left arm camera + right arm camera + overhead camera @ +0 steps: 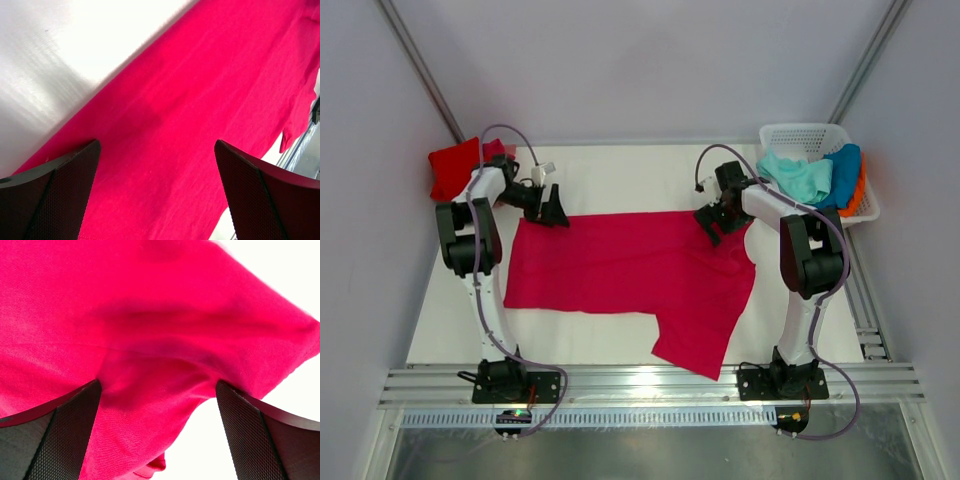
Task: Fold and stack the t-shirts
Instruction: Fold the tshirt
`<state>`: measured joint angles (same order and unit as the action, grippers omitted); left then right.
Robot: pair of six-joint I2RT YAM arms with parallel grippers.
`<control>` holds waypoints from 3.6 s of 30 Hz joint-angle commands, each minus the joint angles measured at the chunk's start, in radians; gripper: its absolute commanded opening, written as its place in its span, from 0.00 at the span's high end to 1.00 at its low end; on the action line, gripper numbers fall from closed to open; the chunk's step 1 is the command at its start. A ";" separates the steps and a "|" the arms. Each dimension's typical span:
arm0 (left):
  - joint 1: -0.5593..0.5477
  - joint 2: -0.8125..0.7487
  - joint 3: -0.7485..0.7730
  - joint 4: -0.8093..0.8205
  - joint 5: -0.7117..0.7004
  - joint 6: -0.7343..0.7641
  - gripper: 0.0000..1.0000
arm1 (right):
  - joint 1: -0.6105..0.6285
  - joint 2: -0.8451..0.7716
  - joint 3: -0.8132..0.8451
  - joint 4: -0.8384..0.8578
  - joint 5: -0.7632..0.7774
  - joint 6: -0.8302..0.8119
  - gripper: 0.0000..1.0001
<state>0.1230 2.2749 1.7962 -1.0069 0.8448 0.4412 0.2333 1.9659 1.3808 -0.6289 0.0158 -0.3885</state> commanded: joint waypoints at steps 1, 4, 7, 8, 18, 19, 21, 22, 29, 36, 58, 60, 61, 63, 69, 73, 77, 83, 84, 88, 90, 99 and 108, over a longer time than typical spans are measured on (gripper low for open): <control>0.035 -0.028 -0.018 0.099 -0.157 -0.028 0.01 | -0.020 -0.001 -0.002 0.018 0.093 0.005 0.01; 0.038 -0.037 -0.018 0.105 -0.209 -0.041 0.01 | -0.020 -0.002 0.003 0.023 0.101 0.007 0.01; 0.046 -0.060 -0.049 0.134 -0.268 -0.050 0.01 | -0.020 -0.009 0.001 0.032 0.114 0.007 0.01; 0.049 -0.066 -0.055 0.142 -0.279 -0.055 0.01 | -0.020 -0.012 0.000 0.037 0.121 0.005 0.01; 0.086 -0.149 -0.176 0.303 -0.464 -0.090 0.01 | -0.025 -0.030 -0.023 0.090 0.144 -0.010 0.01; 0.086 -0.158 -0.187 0.312 -0.467 -0.090 0.01 | -0.023 -0.039 -0.028 0.113 0.139 -0.013 0.00; 0.086 -0.184 -0.207 0.327 -0.472 -0.094 0.01 | -0.023 -0.073 -0.045 0.136 0.130 -0.018 0.01; 0.086 -0.192 -0.212 0.336 -0.478 -0.096 0.01 | -0.023 -0.084 -0.048 0.153 0.128 -0.019 0.01; 0.086 -0.252 -0.236 0.369 -0.455 -0.133 0.01 | -0.025 -0.134 -0.064 0.185 0.110 -0.007 0.01; 0.086 -0.423 -0.287 0.372 -0.330 -0.186 0.01 | -0.025 -0.209 -0.104 0.196 0.017 -0.018 0.01; 0.403 -0.493 -0.451 -0.123 0.020 0.076 0.15 | -0.016 -0.302 -0.180 -0.178 -0.524 -0.470 0.00; 0.412 -0.454 -0.437 -0.147 0.031 0.099 0.15 | -0.003 -0.300 -0.183 -0.187 -0.517 -0.480 0.01; 0.412 -0.422 -0.434 -0.150 0.037 0.103 0.16 | 0.004 -0.299 -0.183 -0.192 -0.510 -0.489 0.01; 0.414 -0.394 -0.429 -0.145 0.051 0.105 0.16 | 0.026 -0.298 -0.186 -0.187 -0.499 -0.489 0.00; 0.414 -0.302 -0.377 -0.228 0.100 0.162 0.19 | 0.080 -0.263 -0.181 -0.186 -0.447 -0.492 0.01; 0.414 -0.298 -0.377 -0.229 0.093 0.166 0.21 | 0.084 -0.248 -0.180 -0.180 -0.435 -0.489 0.01; 0.414 -0.301 -0.379 -0.228 0.080 0.159 0.21 | 0.086 -0.239 -0.175 -0.178 -0.445 -0.483 0.01; 0.412 -0.302 -0.403 -0.236 0.011 0.168 0.22 | 0.086 -0.216 -0.167 -0.177 -0.433 -0.471 0.01; 0.411 -0.308 -0.411 -0.230 -0.002 0.163 0.22 | 0.084 -0.216 -0.167 -0.175 -0.435 -0.469 0.01; 0.403 -0.347 -0.468 -0.150 -0.107 0.120 0.23 | 0.084 -0.214 -0.161 -0.170 -0.436 -0.457 0.01; 0.385 -0.364 -0.481 -0.136 -0.133 0.113 0.23 | 0.086 -0.213 -0.160 -0.172 -0.438 -0.455 0.01; 0.302 -0.370 -0.512 -0.058 -0.170 0.048 0.23 | 0.086 -0.203 -0.160 -0.167 -0.435 -0.448 0.01; 0.216 -0.344 -0.501 0.013 -0.188 -0.022 0.26 | 0.093 -0.196 -0.155 -0.172 -0.436 -0.446 0.01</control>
<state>0.3622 1.9491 1.2846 -1.0508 0.6720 0.4576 0.3195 1.7718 1.1954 -0.8085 -0.4133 -0.8387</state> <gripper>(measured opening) 0.760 0.994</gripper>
